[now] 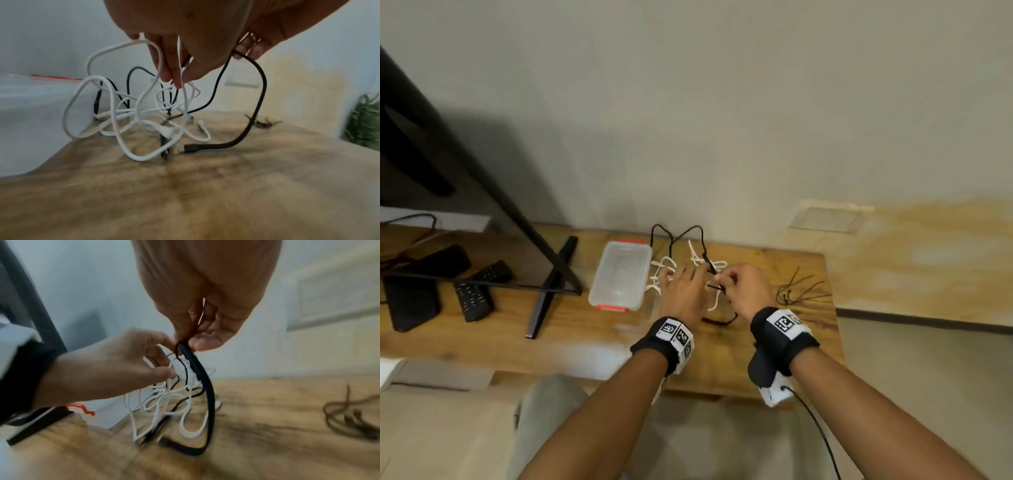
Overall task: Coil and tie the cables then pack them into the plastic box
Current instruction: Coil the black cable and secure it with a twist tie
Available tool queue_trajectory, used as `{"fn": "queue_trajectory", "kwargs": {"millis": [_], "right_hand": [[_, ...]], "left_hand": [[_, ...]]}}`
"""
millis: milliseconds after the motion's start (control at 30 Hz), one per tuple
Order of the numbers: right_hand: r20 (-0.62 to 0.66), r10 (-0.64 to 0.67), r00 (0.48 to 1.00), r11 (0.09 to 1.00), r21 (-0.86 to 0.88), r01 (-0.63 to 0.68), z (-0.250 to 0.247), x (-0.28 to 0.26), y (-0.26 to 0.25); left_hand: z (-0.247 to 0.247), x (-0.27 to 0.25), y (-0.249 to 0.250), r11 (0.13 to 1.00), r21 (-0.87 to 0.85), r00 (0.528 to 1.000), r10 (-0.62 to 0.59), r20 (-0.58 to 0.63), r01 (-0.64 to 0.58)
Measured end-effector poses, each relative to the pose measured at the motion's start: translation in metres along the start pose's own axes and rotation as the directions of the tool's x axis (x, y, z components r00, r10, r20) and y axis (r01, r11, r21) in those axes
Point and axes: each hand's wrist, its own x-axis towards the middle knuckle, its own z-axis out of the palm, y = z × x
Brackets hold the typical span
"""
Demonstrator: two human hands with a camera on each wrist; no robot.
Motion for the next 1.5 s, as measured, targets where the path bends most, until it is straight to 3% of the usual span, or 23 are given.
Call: {"fn": "queue_trajectory", "kwargs": {"millis": [100, 200, 300, 400, 533, 700, 867, 1000, 1133, 1267, 1367, 1500], "right_hand": [[-0.098, -0.124, 0.987, 0.989, -0.087, 0.116, -0.029, 0.000, -0.029], [-0.137, -0.163, 0.977, 0.980, -0.139, 0.144, -0.054, 0.001, -0.055], [-0.192, -0.196, 0.962, 0.977, -0.121, 0.175, -0.075, -0.002, -0.078], [-0.201, -0.185, 0.962, 0.982, -0.078, 0.172, -0.091, -0.002, -0.090], [-0.098, -0.092, 0.991, 0.986, -0.150, 0.077, -0.091, -0.004, -0.067], [0.023, 0.017, 1.000, 0.927, -0.376, -0.007, -0.048, -0.006, -0.004], [-0.035, 0.096, 0.995, 0.935, -0.340, -0.102, -0.025, 0.015, 0.028], [0.003, 0.085, 0.996, 0.923, -0.377, -0.077, -0.027, 0.035, 0.041], [-0.024, -0.001, 1.000, 0.922, -0.386, -0.008, -0.029, 0.034, 0.028], [0.042, -0.195, 0.980, 0.936, -0.291, 0.199, -0.042, 0.019, -0.013], [0.086, -0.331, 0.940, 0.913, -0.223, 0.342, -0.062, 0.009, -0.044], [0.078, -0.439, 0.895, 0.880, -0.165, 0.446, -0.096, -0.002, -0.078]], "left_hand": [[-0.035, 0.010, 0.003, 0.994, -0.067, 0.997, -0.083, 0.001, 0.083], [-0.068, 0.018, 0.006, 0.974, -0.174, 0.988, -0.151, -0.010, 0.147], [-0.093, 0.013, 0.011, 0.940, -0.331, 0.990, -0.111, -0.083, 0.077], [-0.112, 0.011, 0.021, 0.931, -0.364, 0.995, -0.031, -0.092, -0.005], [-0.117, 0.006, 0.021, 0.932, -0.360, 0.994, -0.081, -0.070, 0.051], [-0.093, -0.013, 0.003, 0.936, -0.344, 0.997, -0.078, -0.014, 0.069], [-0.060, -0.024, -0.014, 0.936, -0.343, 0.996, -0.084, 0.010, 0.082], [-0.043, -0.023, -0.019, 0.932, -0.356, 0.998, -0.058, 0.034, 0.066], [-0.037, -0.009, -0.013, 0.922, -0.387, 1.000, 0.002, 0.003, 0.000], [-0.040, 0.018, 0.012, 0.887, -0.459, 0.999, 0.043, -0.010, -0.043], [-0.044, 0.034, 0.029, 0.777, -0.629, 0.999, 0.043, 0.000, -0.034], [-0.052, 0.043, 0.038, 0.635, -0.772, 0.995, -0.086, -0.043, 0.021]]}}
